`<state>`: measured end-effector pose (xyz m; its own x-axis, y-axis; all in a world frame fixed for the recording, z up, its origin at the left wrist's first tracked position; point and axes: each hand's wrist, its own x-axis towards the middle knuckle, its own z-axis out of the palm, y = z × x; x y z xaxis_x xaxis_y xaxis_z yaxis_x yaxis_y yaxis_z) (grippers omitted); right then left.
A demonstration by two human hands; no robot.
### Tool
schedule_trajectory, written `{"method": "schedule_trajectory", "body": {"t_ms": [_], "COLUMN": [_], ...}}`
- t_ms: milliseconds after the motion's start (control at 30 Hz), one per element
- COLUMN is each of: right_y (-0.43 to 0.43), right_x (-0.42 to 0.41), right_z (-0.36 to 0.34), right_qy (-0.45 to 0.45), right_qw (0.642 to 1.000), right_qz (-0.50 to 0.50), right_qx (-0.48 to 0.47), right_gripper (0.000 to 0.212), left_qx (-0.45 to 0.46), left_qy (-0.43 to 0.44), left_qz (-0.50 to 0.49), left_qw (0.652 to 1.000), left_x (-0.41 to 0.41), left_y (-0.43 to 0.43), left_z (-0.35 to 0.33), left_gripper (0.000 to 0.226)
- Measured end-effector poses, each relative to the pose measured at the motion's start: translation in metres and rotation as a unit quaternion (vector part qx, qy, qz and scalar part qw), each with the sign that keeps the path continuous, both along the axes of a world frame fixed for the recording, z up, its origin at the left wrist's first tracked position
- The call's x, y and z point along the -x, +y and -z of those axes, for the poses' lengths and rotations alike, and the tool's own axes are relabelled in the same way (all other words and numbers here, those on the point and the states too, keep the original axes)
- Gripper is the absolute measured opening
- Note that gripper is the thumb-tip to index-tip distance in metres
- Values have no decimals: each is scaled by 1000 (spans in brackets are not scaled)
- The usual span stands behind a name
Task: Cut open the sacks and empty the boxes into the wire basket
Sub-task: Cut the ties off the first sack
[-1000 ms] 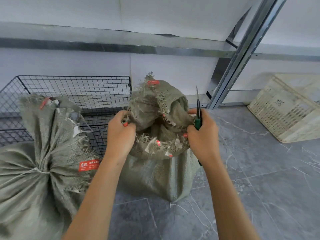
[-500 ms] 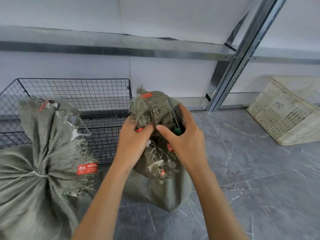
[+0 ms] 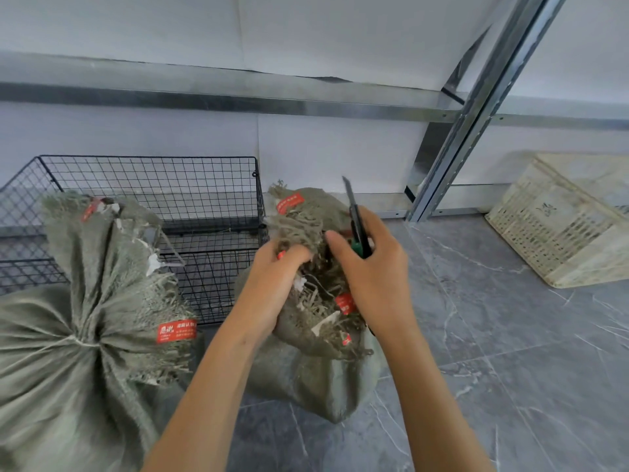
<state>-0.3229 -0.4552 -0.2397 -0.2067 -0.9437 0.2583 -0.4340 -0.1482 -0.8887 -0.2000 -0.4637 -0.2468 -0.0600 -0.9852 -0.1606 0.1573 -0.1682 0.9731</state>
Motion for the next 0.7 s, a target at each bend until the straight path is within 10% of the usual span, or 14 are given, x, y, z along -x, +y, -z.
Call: {"method": "schedule_trajectory", "body": {"t_ms": [700], "right_y": [1], "right_x": [23], "right_z": [0], "right_qy": [-117], "right_qw": [987], "right_qz": [91], "right_qx": [-62], "right_gripper": [9], "left_qx": [59], "left_qy": [-58], "left_qz": [-82], "left_qw": [993], "left_x": [-12], "left_y": [1], "left_z": [0], "left_gripper": [22]}}
